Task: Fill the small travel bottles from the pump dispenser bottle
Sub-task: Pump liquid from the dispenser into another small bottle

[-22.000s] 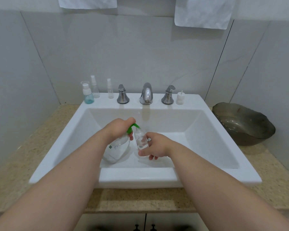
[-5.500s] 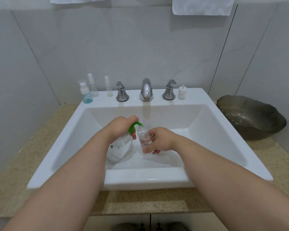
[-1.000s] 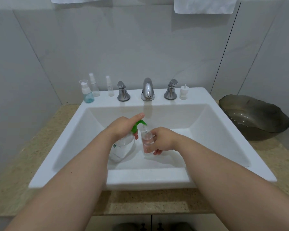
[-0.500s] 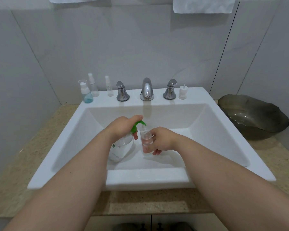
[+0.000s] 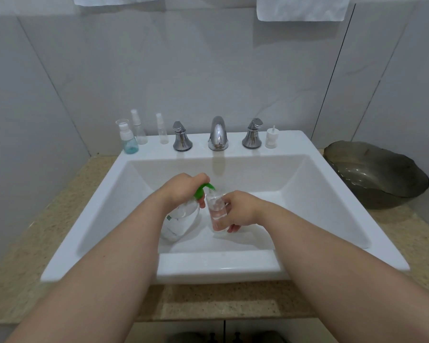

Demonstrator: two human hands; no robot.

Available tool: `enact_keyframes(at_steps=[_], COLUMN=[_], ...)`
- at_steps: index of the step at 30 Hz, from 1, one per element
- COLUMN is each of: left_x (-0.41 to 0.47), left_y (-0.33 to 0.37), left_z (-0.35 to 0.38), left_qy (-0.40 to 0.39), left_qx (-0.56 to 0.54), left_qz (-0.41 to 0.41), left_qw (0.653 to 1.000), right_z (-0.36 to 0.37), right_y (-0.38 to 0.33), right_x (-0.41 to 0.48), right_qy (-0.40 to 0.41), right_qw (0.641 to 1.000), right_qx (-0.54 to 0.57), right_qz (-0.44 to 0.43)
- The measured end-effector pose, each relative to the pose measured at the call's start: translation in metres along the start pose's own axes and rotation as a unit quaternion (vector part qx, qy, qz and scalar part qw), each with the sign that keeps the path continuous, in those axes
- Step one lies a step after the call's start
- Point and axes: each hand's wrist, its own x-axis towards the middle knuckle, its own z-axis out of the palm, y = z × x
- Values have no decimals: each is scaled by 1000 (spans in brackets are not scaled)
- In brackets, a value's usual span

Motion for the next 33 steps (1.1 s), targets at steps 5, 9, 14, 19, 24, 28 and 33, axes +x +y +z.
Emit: enact_keyframes(at_steps=[5, 9, 14, 19, 24, 28, 33], left_x=[1, 2, 1, 0, -2, -3, -3], left_y=[-3, -4, -5, -3, 0, 1, 2], left_z=[2, 3, 2, 2, 1, 1, 1], left_qy=[10, 25, 28, 21, 21, 16, 7], left_qx=[0, 11, 12, 10, 20, 18, 15], left_qz=[-7, 1, -2, -8, -8, -1, 6], left_qw=[1000, 1000, 1000, 1000, 1000, 1000, 1000], right_z=[0, -1, -2, -1, -1, 0, 0], right_y=[1, -1, -2, 1, 2, 1, 0], right_x=[2, 0, -2, 0, 2, 1, 0], right_qy=[3, 9, 11, 11, 10, 6, -1], right_qw=[1000, 1000, 1000, 1000, 1000, 1000, 1000], right_qx=[-1, 3, 6, 11, 14, 11, 6], right_qz=[7, 7, 2, 4, 4, 1, 1])
